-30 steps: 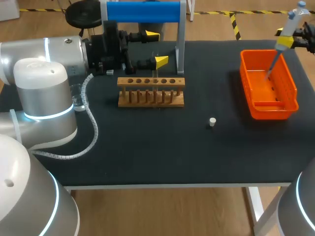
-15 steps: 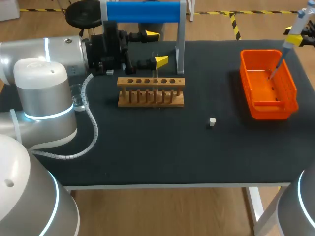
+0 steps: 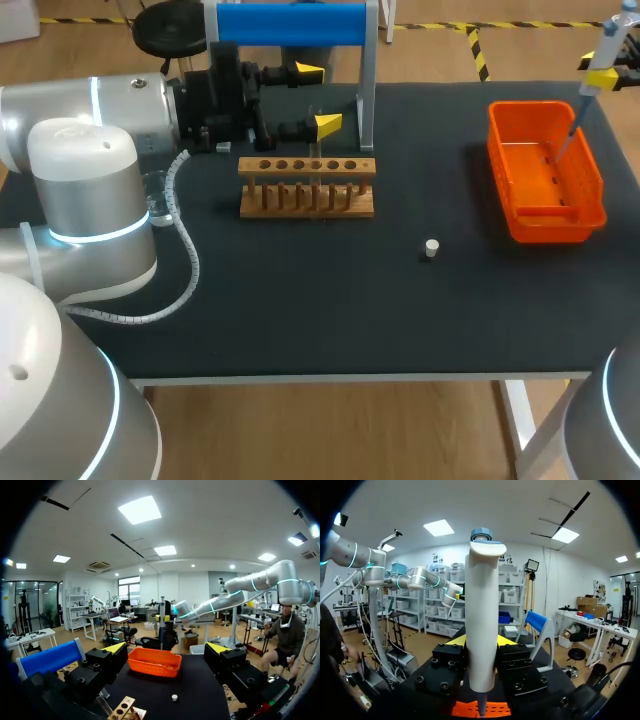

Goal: Invert the test tube, pick up the pipette, mount the tip to pipette, aspirate from beaker and dispense into the tube, eject the tip, return the pipette, and cap with the stopper.

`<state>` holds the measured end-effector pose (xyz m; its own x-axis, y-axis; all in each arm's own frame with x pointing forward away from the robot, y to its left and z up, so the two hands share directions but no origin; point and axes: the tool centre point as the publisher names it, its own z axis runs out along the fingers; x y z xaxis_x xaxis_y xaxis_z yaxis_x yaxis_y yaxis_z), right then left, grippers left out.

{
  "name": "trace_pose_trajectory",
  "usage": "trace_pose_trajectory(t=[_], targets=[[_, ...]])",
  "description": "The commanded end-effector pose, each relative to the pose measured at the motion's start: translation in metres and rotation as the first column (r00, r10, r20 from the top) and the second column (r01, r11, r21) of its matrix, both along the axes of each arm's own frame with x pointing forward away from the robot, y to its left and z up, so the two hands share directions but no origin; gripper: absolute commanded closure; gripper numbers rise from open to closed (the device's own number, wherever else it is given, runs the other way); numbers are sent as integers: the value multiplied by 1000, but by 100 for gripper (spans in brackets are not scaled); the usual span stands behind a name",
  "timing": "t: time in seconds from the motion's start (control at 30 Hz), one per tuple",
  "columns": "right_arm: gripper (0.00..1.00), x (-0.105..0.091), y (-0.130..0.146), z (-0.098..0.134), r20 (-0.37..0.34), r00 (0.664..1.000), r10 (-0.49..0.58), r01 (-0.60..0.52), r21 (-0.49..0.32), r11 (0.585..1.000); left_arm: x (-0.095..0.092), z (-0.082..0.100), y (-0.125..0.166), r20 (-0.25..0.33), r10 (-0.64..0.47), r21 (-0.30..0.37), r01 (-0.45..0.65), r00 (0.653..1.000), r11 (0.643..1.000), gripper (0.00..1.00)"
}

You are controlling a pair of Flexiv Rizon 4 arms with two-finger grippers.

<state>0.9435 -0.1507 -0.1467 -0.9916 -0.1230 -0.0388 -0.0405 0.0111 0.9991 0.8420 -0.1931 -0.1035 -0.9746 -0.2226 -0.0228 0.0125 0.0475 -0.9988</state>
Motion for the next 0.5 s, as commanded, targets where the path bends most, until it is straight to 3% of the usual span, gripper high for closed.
trace_pose_trajectory(t=[0.03,0.5], targets=[[100,4,-1,3,3,997,71,-71,-17,997,0,-1,-1,1,2,-2,-2,1000,1000,0],[100,0,-2,3,49,999,22,-22,11,1000,0,-1,-1,1,2,-2,-2,1000,1000,0]])
